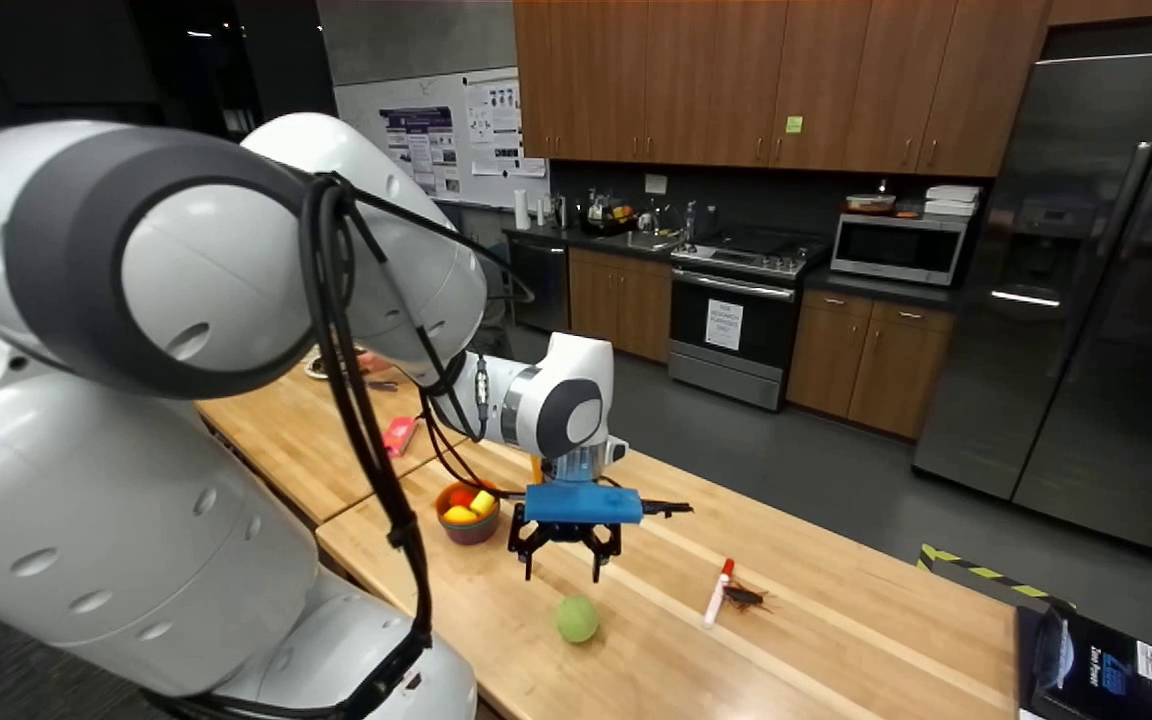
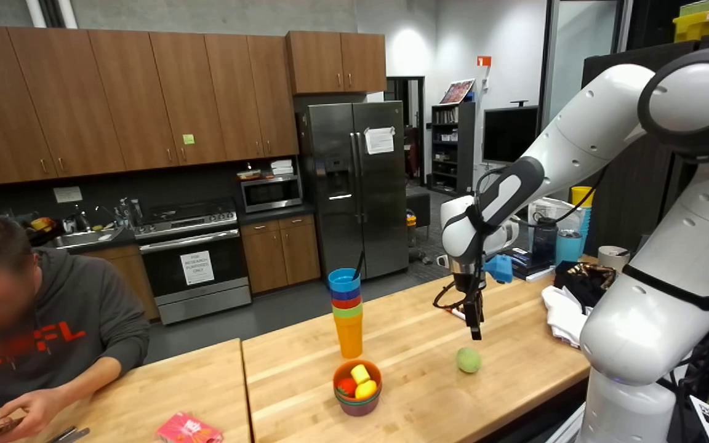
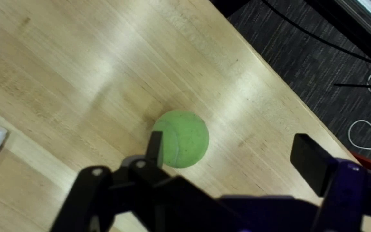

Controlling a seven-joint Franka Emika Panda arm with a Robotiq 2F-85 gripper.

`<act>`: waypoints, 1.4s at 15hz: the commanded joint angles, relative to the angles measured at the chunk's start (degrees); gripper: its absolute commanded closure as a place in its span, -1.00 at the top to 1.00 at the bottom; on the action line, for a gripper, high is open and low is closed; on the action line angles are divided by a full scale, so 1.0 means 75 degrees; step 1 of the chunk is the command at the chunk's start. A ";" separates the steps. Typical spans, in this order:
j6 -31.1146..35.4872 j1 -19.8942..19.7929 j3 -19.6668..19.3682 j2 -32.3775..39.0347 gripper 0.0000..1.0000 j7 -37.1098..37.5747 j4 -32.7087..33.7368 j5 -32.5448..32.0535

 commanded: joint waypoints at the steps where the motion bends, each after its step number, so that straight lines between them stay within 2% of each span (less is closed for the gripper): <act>1: -0.0051 0.0171 0.0125 0.0194 1.00 0.0182 0.0009 -0.0097; 13: 0.0086 0.0168 0.0375 0.1300 1.00 0.0370 -0.0007 -0.0722; 17: 0.0367 0.0119 0.0574 0.1708 1.00 0.0636 -0.0008 -0.1352; 21: 0.0233 0.0035 0.0566 0.2053 1.00 0.0827 -0.0009 -0.1764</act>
